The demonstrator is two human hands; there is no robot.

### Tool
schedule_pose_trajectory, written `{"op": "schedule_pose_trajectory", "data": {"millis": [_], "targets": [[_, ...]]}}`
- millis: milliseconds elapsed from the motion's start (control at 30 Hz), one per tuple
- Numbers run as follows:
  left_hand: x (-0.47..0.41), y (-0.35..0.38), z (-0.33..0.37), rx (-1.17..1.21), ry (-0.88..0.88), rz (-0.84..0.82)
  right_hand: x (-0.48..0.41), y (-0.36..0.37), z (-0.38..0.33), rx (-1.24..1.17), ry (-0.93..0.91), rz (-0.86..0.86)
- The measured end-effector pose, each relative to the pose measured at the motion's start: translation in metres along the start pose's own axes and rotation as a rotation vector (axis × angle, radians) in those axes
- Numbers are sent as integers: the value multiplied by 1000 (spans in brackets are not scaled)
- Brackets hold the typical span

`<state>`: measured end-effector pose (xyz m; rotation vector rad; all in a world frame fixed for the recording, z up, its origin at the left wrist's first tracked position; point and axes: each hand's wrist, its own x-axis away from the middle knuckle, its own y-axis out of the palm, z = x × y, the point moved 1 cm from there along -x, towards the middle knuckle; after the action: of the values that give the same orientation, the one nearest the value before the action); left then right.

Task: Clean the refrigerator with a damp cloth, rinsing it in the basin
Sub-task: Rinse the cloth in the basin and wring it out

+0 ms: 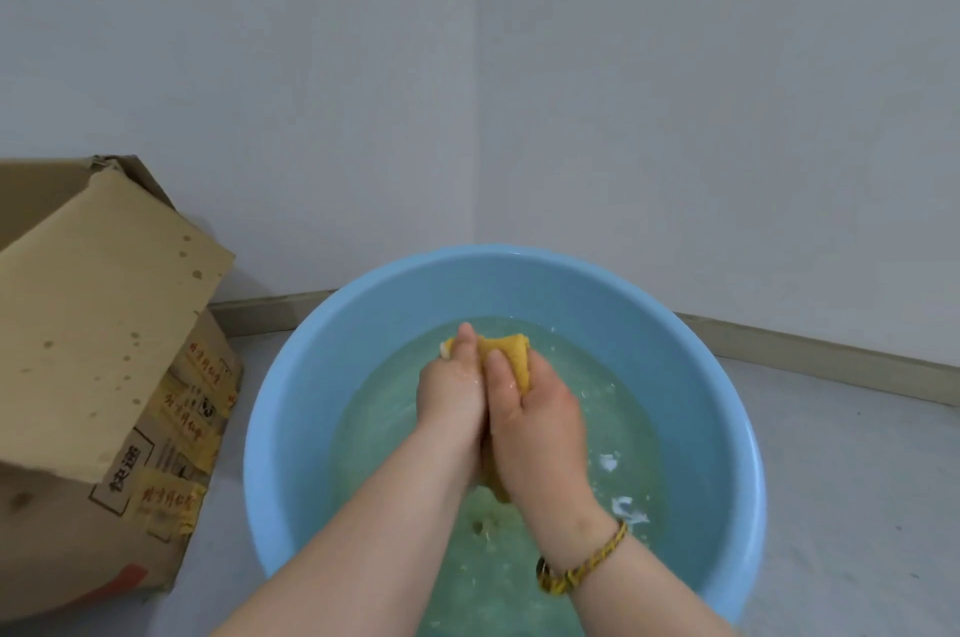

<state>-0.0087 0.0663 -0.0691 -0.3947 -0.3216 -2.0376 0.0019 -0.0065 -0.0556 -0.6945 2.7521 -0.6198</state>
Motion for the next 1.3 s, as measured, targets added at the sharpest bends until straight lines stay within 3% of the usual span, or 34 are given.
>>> {"op": "schedule_pose_trajectory", "data": {"millis": [167, 267, 433, 667, 800, 933, 1033, 1167, 1300], "targets": [[23, 9, -8, -112, 1, -206, -44, -14, 37, 171, 224, -100], [11, 1, -6, -109, -95, -292, -50, -20, 54, 215, 306, -157], [-24, -22, -20, -332, -135, -237, -47, -16, 70, 153, 400, -364], [-44, -37, -54, -725, -219, -103, -44, -2, 85, 584, 409, -550], [-41, -29, -53, -644, -239, -109, -44, -2, 80, 526, 410, -515], [-36, -17, -35, -277, -261, -117, -47, -10, 58, 160, 438, -354], [-34, -9, -18, -148, -127, -49, -40, -13, 35, -30, 304, -193], [-18, 1, -10, -84, 20, -7, -24, 4, 14, 15, 131, -140], [1, 5, -13, -183, 129, 7, -33, 6, 20, 74, 218, -126]]}}
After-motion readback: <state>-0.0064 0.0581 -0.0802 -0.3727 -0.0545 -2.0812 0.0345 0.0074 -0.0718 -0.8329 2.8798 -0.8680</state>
